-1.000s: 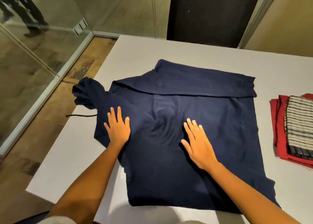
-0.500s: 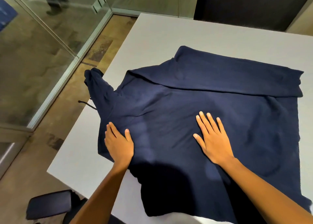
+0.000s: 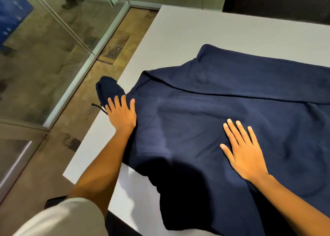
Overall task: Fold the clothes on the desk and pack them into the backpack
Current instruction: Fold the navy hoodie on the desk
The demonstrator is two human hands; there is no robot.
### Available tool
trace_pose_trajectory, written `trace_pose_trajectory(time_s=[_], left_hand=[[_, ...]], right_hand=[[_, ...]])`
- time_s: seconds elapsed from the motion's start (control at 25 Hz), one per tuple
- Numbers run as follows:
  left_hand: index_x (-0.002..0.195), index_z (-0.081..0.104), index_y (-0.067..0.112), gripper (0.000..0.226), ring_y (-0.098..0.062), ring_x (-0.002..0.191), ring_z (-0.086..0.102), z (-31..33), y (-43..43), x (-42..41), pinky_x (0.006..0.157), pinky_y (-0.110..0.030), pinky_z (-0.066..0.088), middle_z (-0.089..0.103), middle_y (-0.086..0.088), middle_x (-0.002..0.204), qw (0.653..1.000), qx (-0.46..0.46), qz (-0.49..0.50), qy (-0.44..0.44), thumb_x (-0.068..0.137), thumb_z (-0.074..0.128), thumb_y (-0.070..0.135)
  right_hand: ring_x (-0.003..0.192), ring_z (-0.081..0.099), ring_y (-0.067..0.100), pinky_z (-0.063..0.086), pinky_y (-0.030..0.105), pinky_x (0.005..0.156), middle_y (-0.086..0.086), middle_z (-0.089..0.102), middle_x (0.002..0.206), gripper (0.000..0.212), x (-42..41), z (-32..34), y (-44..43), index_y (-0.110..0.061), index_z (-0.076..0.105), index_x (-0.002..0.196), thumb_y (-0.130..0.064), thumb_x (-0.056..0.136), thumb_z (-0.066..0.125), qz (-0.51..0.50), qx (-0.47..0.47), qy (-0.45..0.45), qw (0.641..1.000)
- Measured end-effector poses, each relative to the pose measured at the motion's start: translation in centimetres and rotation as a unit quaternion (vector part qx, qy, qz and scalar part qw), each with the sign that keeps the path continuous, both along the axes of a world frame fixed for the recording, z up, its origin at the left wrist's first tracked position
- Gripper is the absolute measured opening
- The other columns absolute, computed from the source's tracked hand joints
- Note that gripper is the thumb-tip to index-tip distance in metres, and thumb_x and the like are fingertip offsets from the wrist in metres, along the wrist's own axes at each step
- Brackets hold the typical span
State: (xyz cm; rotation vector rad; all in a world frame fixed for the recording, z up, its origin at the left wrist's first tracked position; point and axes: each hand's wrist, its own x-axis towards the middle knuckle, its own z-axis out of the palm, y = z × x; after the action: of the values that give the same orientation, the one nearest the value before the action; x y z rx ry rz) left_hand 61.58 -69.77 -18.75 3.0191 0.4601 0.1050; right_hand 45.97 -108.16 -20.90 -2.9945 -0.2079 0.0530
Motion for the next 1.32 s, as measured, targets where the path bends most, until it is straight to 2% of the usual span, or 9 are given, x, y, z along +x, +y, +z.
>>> trace_pose_trajectory(time_s=[0.12,0.28,0.4,0.56,0.68,0.76,0.92,1.12,1.32], left_hand=[[0.119,0.053,0.000,0.047,-0.043,0.122,0.040,1.0,-1.1,-1.6,0.100,-0.051,0.036,0.042,-0.025,0.135,0.982,-0.116,0.108,-0.106,0.101,0.037,0.041],[0.135,0.036,-0.002,0.074,-0.034,0.124,0.043,3.7,1.1,1.9,0.100,-0.043,0.041,0.037,-0.019,0.142,0.846,-0.346,0.402,-0.057,0.089,0.057,0.052],[0.121,0.052,0.004,0.048,-0.027,0.104,0.059,5.1,3.5,4.4,0.090,-0.038,0.050,0.058,-0.011,0.124,0.809,-0.440,0.389,-0.037,0.084,0.066,0.031],[0.087,0.054,0.011,0.003,-0.019,0.079,0.054,6.0,5.0,4.6,0.074,-0.036,0.048,0.056,-0.003,0.087,0.708,-0.573,0.362,-0.200,0.089,0.055,0.009],[0.092,0.065,-0.001,0.019,-0.017,0.070,0.056,3.6,7.0,2.3,0.068,-0.030,0.049,0.063,-0.006,0.085,0.650,-0.590,0.355,-0.322,0.084,0.049,0.000],[0.107,0.066,0.003,0.032,-0.023,0.081,0.064,1.6,8.1,0.3,0.075,-0.037,0.055,0.068,-0.007,0.096,0.673,-0.522,0.452,-0.265,0.078,0.056,0.013],[0.120,0.058,-0.004,0.050,-0.038,0.110,0.060,0.1,7.9,-1.5,0.091,-0.046,0.051,0.063,-0.020,0.119,0.823,-0.374,0.422,-0.070,0.085,0.066,0.032],[0.083,0.057,0.000,0.007,-0.038,0.111,0.060,1.6,7.8,-0.6,0.089,-0.046,0.051,0.062,-0.027,0.118,0.790,-0.422,0.416,-0.159,0.084,0.063,0.003],[0.122,0.060,0.003,0.032,-0.036,0.111,0.059,1.3,7.3,-2.0,0.094,-0.042,0.050,0.062,-0.017,0.120,0.813,-0.374,0.420,-0.153,0.091,0.055,0.011]], right_hand=[[0.149,0.013,0.025,0.018,0.051,0.119,0.004,0.018,0.161,0.066,-0.1,-0.1,0.0,-0.011,0.022,0.153,-0.049,0.099,0.024,-0.002,0.001,-0.007,1.000],[0.149,0.013,0.025,0.018,0.051,0.119,0.003,0.018,0.161,0.065,0.0,0.0,0.0,-0.012,0.022,0.153,-0.048,0.099,0.025,-0.001,0.001,-0.009,1.000],[0.150,0.012,0.025,0.018,0.051,0.119,0.003,0.018,0.161,0.066,0.0,0.0,0.0,-0.012,0.023,0.153,-0.049,0.099,0.024,-0.002,-0.001,-0.008,1.000],[0.150,0.012,0.025,0.017,0.051,0.119,0.003,0.018,0.161,0.066,-0.1,0.0,0.0,-0.012,0.023,0.153,-0.049,0.099,0.024,-0.002,0.000,-0.010,1.000],[0.149,0.013,0.025,0.017,0.051,0.119,0.004,0.019,0.161,0.066,-0.1,0.0,0.0,-0.011,0.023,0.153,-0.049,0.099,0.024,-0.002,0.002,-0.013,1.000],[0.149,0.013,0.025,0.017,0.051,0.119,0.003,0.018,0.161,0.066,0.0,0.0,0.0,-0.011,0.023,0.153,-0.049,0.099,0.023,0.003,0.002,-0.011,1.000],[0.149,0.013,0.025,0.017,0.051,0.119,0.003,0.019,0.161,0.066,-0.1,0.0,0.0,-0.011,0.024,0.153,-0.049,0.099,0.024,-0.002,0.007,-0.013,1.000],[0.149,0.013,0.025,0.016,0.050,0.120,0.004,0.019,0.161,0.066,-0.1,0.0,0.0,-0.012,0.023,0.153,-0.049,0.099,0.024,-0.001,0.004,-0.006,1.000],[0.149,0.017,0.026,0.017,0.050,0.119,0.004,0.020,0.161,0.065,-0.1,-0.3,-0.3,-0.012,0.023,0.153,-0.049,0.100,0.021,0.013,0.000,-0.002,1.000]])
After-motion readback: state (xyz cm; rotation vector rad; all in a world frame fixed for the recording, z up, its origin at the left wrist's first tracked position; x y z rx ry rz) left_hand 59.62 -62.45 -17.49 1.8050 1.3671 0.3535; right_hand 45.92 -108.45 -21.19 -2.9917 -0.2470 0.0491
